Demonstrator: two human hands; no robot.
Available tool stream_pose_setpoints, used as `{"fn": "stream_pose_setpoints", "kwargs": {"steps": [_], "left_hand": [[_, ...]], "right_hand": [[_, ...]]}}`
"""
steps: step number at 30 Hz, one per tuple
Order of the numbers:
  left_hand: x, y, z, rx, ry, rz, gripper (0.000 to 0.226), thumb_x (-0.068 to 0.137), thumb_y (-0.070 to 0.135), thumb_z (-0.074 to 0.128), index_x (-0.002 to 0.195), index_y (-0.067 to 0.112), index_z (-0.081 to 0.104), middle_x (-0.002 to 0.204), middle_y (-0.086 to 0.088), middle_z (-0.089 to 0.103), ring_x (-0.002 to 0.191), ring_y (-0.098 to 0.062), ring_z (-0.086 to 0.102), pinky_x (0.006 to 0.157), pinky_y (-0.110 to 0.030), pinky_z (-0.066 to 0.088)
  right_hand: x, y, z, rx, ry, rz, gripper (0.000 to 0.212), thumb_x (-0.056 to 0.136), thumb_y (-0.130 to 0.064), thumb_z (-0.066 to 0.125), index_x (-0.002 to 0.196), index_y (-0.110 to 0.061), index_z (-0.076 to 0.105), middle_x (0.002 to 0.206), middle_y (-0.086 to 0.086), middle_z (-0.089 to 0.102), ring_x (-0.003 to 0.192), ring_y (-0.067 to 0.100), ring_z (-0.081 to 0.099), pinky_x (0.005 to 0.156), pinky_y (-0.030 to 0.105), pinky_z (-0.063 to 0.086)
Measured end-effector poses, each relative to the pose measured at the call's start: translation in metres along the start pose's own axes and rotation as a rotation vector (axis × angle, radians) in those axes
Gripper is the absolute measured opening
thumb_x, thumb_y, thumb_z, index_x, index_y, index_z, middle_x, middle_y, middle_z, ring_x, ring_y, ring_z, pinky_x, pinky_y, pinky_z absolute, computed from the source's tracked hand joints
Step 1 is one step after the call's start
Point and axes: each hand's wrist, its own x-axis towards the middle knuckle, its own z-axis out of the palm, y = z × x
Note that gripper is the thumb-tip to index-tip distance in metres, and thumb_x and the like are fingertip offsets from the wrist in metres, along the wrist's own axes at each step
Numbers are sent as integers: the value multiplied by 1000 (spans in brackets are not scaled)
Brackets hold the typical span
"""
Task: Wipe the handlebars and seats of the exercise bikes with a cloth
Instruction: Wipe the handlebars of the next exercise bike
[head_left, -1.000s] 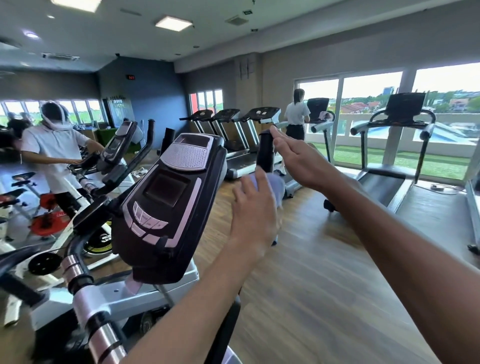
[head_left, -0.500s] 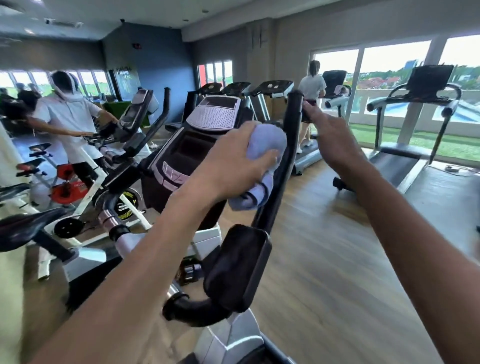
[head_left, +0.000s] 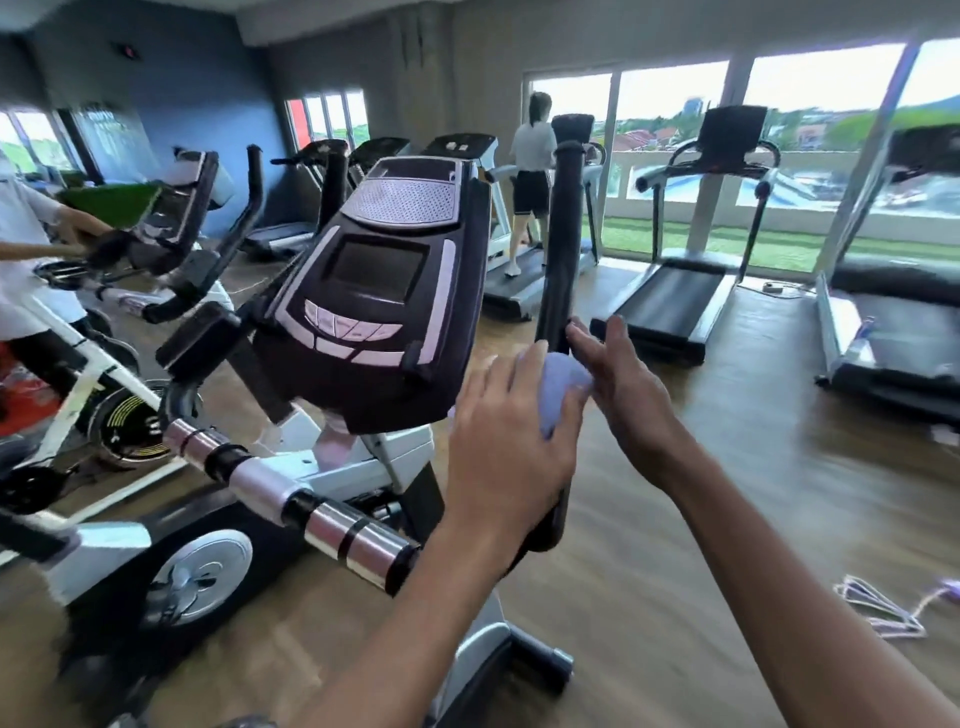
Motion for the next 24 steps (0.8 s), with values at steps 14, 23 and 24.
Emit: {"fn": "stream_pose_setpoints", "kwargs": {"steps": [14,23,24], "left_hand": [[-27,-10,-8,2,33,68,54,103,42,48,141,5,55,136,-13,59,131,-31,50,112,-46,40],[-35,-17,-16,105,-55,151,69,104,51,28,155,5,40,162,-13,37,154,-29,25,124,-44,24],[-35,-17,-16,101,-68,162,71,105,52,26,158,5,33,166,-12,30,157,-27,16,126,-44,18]], "right_hand": [[-23,4,15,-73,6,23,87,94,-80,19,156,-23,42,154,-27,40,138,-11,37,128,34,17],[-25,4,24,-148,71,3,79,98,-75,16,157,-29,40,129,-44,43,137,-10,36,128,35,17],[-26,5,25,-140,78,-3,78,98,-73,17,157,-27,39,132,-41,42,138,-9,35,128,36,17]]}}
